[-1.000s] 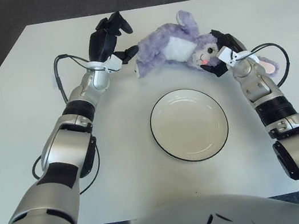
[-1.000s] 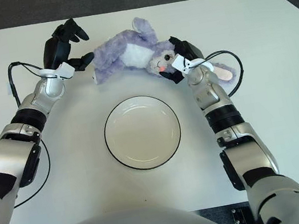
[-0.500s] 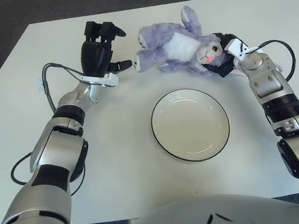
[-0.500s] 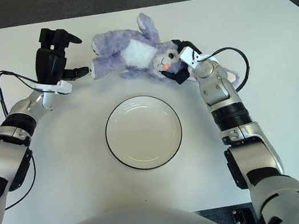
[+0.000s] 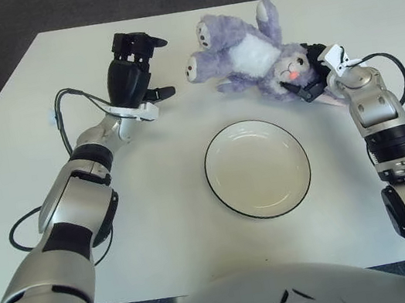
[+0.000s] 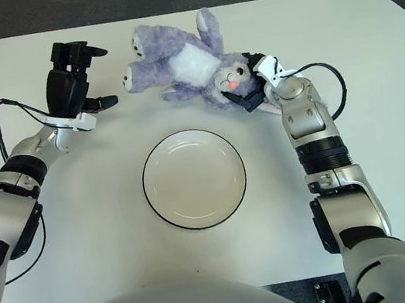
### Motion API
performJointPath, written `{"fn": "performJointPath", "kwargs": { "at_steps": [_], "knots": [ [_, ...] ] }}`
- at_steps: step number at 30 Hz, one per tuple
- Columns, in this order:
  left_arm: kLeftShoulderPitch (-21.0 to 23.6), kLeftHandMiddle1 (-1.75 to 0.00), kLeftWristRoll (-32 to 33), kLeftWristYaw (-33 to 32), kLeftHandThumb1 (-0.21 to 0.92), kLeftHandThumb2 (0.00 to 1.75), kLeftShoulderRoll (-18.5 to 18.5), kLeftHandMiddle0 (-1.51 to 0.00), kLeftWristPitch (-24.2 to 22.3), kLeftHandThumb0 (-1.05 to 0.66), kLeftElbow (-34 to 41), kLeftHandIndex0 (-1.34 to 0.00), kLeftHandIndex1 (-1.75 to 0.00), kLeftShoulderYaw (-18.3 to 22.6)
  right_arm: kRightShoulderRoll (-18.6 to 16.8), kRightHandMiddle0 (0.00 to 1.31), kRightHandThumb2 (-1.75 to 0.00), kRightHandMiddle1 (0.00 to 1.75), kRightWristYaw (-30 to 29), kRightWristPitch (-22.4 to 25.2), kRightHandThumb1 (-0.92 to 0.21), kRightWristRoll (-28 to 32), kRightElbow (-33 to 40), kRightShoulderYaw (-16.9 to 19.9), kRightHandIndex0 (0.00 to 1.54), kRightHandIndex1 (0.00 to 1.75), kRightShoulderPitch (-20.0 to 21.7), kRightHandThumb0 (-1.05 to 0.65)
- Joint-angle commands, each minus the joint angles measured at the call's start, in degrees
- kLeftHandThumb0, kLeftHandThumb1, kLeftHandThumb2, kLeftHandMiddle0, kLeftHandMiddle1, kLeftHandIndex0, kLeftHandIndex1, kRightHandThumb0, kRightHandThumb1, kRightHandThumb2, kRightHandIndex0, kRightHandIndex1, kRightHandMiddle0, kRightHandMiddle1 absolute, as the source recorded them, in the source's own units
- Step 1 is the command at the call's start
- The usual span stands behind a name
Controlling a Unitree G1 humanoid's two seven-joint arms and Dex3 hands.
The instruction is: Put the doll into the plate.
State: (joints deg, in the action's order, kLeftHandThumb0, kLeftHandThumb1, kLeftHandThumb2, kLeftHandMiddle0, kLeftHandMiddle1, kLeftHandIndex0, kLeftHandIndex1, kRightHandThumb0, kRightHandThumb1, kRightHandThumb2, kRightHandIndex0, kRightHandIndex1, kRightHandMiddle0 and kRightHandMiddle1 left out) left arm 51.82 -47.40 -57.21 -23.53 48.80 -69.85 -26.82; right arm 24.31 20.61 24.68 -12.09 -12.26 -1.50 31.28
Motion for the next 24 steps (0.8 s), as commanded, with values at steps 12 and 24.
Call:
{"fn": "performJointPath", "kwargs": {
  "at_steps": [12, 24],
  "knots": [
    [0.1, -0.86, 0.6, 2.4, 0.16, 1.01, -0.6, 0.0, 4.6, -0.55, -0.5, 0.0, -0.98, -0.8, 1.9, 1.06, -1.56, 1.75, 5.1, -0.4, -0.11, 6.2, 3.0, 2.4, 0.78, 1.75, -0.4, 0.55],
    [-0.2, -0.71, 0.9, 1.9, 0.36, 0.77, 0.7, 0.0, 5.7, -0.8, -0.1, 0.0, -0.8, -0.8, 4.0, 1.02, -1.55, 1.75, 10.7, 6.9, -0.12, 10.1, 7.9, 2.0, 0.77, 1.75, -0.6, 0.55]
  ]
}}
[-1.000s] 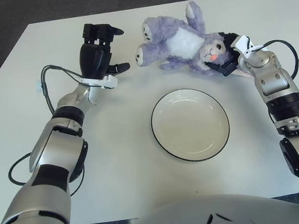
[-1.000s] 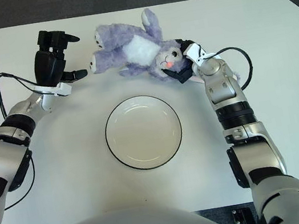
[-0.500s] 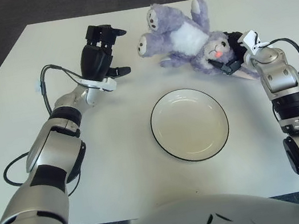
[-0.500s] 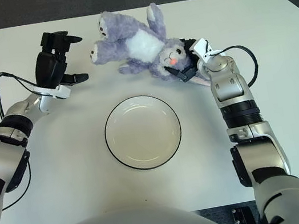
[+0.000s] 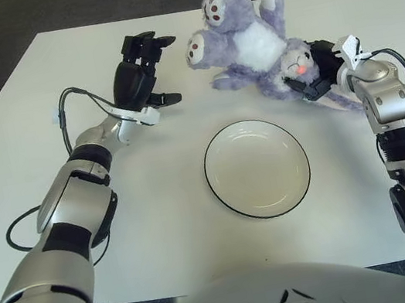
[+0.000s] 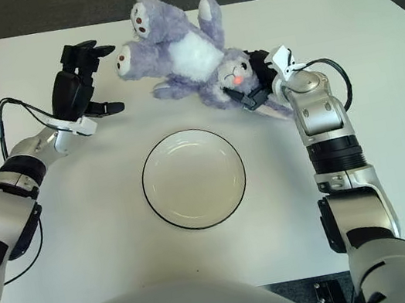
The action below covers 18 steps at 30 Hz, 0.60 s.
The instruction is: Put the doll into the plate.
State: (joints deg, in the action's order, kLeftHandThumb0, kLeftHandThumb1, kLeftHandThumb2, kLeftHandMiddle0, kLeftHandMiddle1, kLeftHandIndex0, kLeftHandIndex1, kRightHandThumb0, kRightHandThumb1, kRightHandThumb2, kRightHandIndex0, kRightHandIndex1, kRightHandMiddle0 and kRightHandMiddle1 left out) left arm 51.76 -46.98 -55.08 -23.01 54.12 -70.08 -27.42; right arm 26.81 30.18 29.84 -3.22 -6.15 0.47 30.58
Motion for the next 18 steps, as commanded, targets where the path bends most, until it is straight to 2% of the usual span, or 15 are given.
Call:
{"fn": "performJointPath", "kwargs": {
  "at_steps": [1, 13, 15, 18],
  "knots": [
    [-0.1, -0.71, 0.8, 0.2, 0.37, 0.76, 0.3, 0.0, 0.7, -0.8, 0.2, 0.0, -0.8, 0.0, 1.9, 1.02, -1.55, 1.75, 2.0, 2.9, -0.12, 1.6, 2.6, -0.1, 0.77, 1.75, 0.4, 0.55],
    [0.0, -0.71, 2.7, 3.3, 0.44, 0.67, 2.1, 0.0, 0.7, -0.87, 0.5, 0.0, -0.8, 0.6, 4.9, 0.97, -1.54, 1.75, 7.6, 10.8, -0.13, 4.6, 7.8, -0.7, 0.76, 1.75, 1.6, 0.54],
    [0.1, -0.71, 2.7, 3.4, 0.44, 0.67, 2.2, 0.0, 0.7, -0.86, 0.7, 0.0, -0.81, 0.6, 5.2, 0.97, -1.53, 1.75, 8.1, 11.6, -0.14, 4.9, 8.5, -0.8, 0.76, 1.75, 1.6, 0.54],
    [0.2, -0.72, 2.3, 2.8, 0.36, 0.74, 2.4, 0.0, 0.7, -0.79, 1.1, 0.0, -0.83, 0.5, 5.7, 0.96, -1.53, 1.75, 8.5, 12.6, -0.14, 5.5, 9.2, -0.8, 0.76, 1.75, 1.6, 0.54]
  ]
}}
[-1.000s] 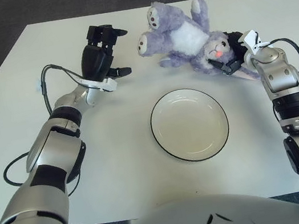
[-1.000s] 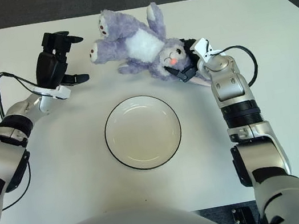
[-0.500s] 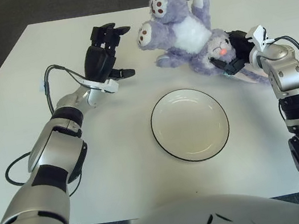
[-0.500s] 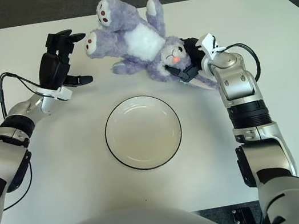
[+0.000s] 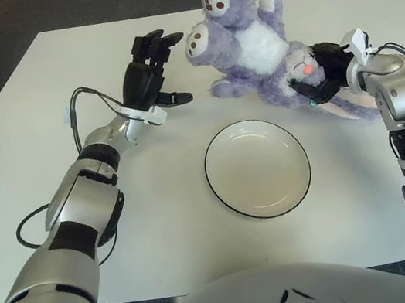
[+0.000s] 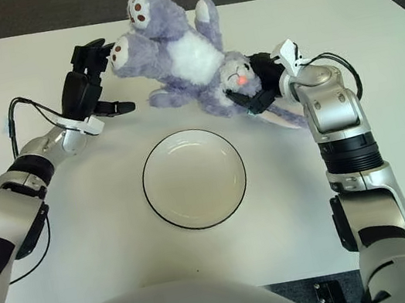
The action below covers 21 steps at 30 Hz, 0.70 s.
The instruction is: Put the doll into the plate.
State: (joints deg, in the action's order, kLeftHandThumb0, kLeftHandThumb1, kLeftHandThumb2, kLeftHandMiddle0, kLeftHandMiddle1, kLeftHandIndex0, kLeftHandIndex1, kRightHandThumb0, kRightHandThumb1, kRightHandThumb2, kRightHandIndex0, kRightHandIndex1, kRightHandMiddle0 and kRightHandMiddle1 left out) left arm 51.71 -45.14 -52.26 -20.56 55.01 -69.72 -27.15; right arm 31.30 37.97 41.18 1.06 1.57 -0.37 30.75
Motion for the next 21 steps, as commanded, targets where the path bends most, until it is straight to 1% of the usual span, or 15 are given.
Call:
{"fn": "performJointPath", "kwargs": {
  "at_steps": [1, 2, 3, 5, 7, 10, 14, 17, 21],
  "knots": [
    [0.2, -0.72, 0.5, 0.2, 0.34, 0.77, 0.1, 0.0, 0.0, -0.77, 0.9, 0.0, -0.84, 0.2, 1.3, 0.96, -1.53, 1.75, 0.7, 1.8, -0.14, 1.5, 2.0, 0.1, 0.75, 1.75, 1.3, 0.54],
    [0.2, -0.72, 0.6, 0.4, 0.31, 0.79, 0.1, 0.0, 0.2, -0.75, 1.1, 0.0, -0.84, 0.2, 1.4, 0.96, -1.53, 1.75, 0.7, 2.3, -0.14, 1.7, 2.5, 0.2, 0.75, 1.75, 1.2, 0.54],
    [0.2, -0.71, 0.6, 0.5, 0.25, 0.86, 0.2, 0.0, 0.3, -0.68, 1.2, 0.0, -0.83, 0.2, 1.4, 0.96, -1.53, 1.75, 0.6, 2.7, -0.14, 1.9, 2.8, 0.3, 0.75, 1.75, 1.2, 0.54],
    [0.2, -0.71, 0.5, 0.6, 0.23, 0.89, 0.2, 0.0, 0.5, -0.66, 1.6, 0.0, -0.83, 0.2, 1.5, 0.97, -1.53, 1.75, 0.6, 3.3, -0.14, 2.1, 3.3, 0.2, 0.75, 1.75, 1.1, 0.54],
    [0.1, -0.68, 0.1, 0.4, 0.17, 0.95, 0.3, 0.0, 0.6, -0.59, 2.4, 0.0, -0.79, -0.1, 1.9, 0.97, -1.53, 1.75, 0.6, 3.8, -0.14, 2.0, 4.0, -0.3, 0.76, 1.75, 1.0, 0.54],
    [0.1, -0.66, -0.3, -0.2, 0.14, 0.98, 0.5, 0.0, 0.4, -0.58, 3.2, 0.0, -0.76, -0.3, 2.3, 0.97, -1.53, 1.75, 0.5, 4.2, -0.14, 1.6, 4.6, -1.0, 0.76, 1.75, 1.0, 0.54],
    [0.7, -0.64, -1.1, -1.6, 0.15, 0.97, 2.6, 0.0, -1.3, -0.62, 5.3, 0.0, -0.74, -0.5, 2.9, 0.96, -1.54, 1.75, 1.0, 4.5, -0.13, 1.6, 4.8, -2.2, 0.76, 1.75, 1.2, 0.54],
    [0.7, -0.61, -1.2, -2.2, 0.21, 0.91, 3.1, 0.0, -1.4, -0.7, 6.1, 0.0, -0.77, -0.4, 3.2, 0.96, -1.54, 1.75, 1.6, 4.8, -0.13, 2.0, 4.5, -2.7, 0.76, 1.75, 1.6, 0.54],
    [0.3, -0.59, -0.9, -2.6, 0.28, 0.85, 3.5, 0.0, -0.1, -0.76, 6.6, 0.0, -0.77, -0.1, 3.2, 0.96, -1.54, 1.75, 1.8, 5.7, -0.13, 2.3, 4.3, -3.0, 0.76, 1.75, 1.9, 0.55]
  ]
}}
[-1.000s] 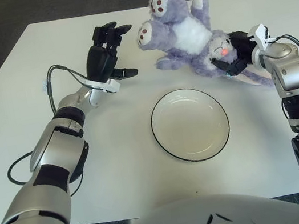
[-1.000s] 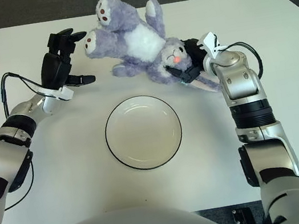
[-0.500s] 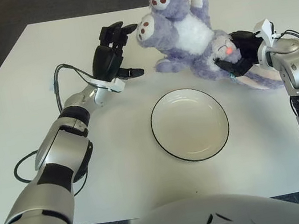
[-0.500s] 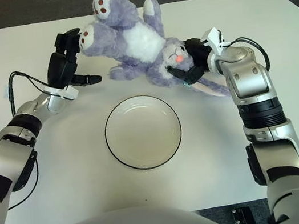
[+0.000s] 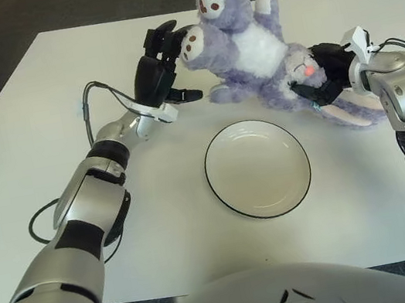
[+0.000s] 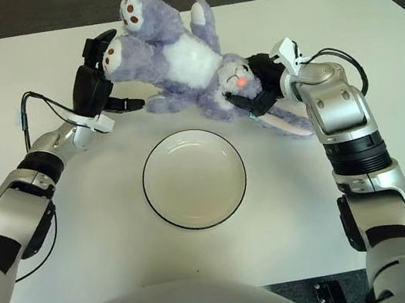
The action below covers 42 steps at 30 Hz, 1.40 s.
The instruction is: Put the doll into the plate.
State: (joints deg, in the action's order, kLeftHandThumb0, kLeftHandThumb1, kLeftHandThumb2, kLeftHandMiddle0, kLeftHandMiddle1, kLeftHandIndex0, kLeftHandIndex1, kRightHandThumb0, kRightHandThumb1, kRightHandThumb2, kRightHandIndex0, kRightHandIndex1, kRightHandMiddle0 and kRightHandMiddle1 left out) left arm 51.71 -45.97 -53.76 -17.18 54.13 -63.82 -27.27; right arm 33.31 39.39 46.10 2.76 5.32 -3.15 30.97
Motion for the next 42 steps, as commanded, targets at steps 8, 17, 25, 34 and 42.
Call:
{"fn": "performJointPath", "kwargs": {
  "at_steps": [8, 17, 25, 34, 42],
  "knots": [
    [-0.6, -0.58, -4.7, -10.6, 0.5, 0.65, 0.4, -0.02, 1.0, -0.92, 3.8, 0.0, -0.85, -1.5, 1.3, 0.97, -1.55, 1.75, 1.4, 0.1, -0.12, 1.6, -0.4, -0.7, 0.77, 1.75, 2.0, 0.55],
    [0.7, -0.57, -9.5, -20.0, 0.66, 0.52, 0.8, -0.03, 0.3, -0.99, 2.7, 0.0, -0.97, -4.5, 1.4, 0.97, -1.55, 1.75, 3.0, -0.5, -0.12, 3.3, -1.8, -0.5, 0.77, 1.75, 2.3, 0.55],
    [0.8, -0.57, -9.5, -20.2, 0.72, 0.47, 0.3, -0.05, 2.3, -1.0, 2.6, 0.0, -1.09, -5.5, 1.6, 0.96, -1.55, 1.75, 3.1, -1.2, -0.12, 3.6, -2.2, -0.8, 0.77, 1.75, 2.3, 0.55],
    [0.4, -0.58, -8.9, -19.3, 0.74, 0.45, 0.2, -0.05, 5.5, -0.97, 3.1, 0.0, -1.19, -5.8, 0.9, 0.98, -1.56, 1.75, 3.2, -1.4, -0.11, 4.1, -2.7, -0.9, 0.78, 1.75, 1.9, 0.55],
    [0.2, -0.6, -7.9, -17.3, 0.75, 0.44, 0.6, -0.05, 7.2, -0.99, 3.4, 0.0, -1.2, -5.2, 1.1, 0.99, -1.56, 1.75, 3.8, -0.6, -0.11, 4.7, -2.6, -1.3, 0.78, 1.75, 1.9, 0.56]
  ]
}}
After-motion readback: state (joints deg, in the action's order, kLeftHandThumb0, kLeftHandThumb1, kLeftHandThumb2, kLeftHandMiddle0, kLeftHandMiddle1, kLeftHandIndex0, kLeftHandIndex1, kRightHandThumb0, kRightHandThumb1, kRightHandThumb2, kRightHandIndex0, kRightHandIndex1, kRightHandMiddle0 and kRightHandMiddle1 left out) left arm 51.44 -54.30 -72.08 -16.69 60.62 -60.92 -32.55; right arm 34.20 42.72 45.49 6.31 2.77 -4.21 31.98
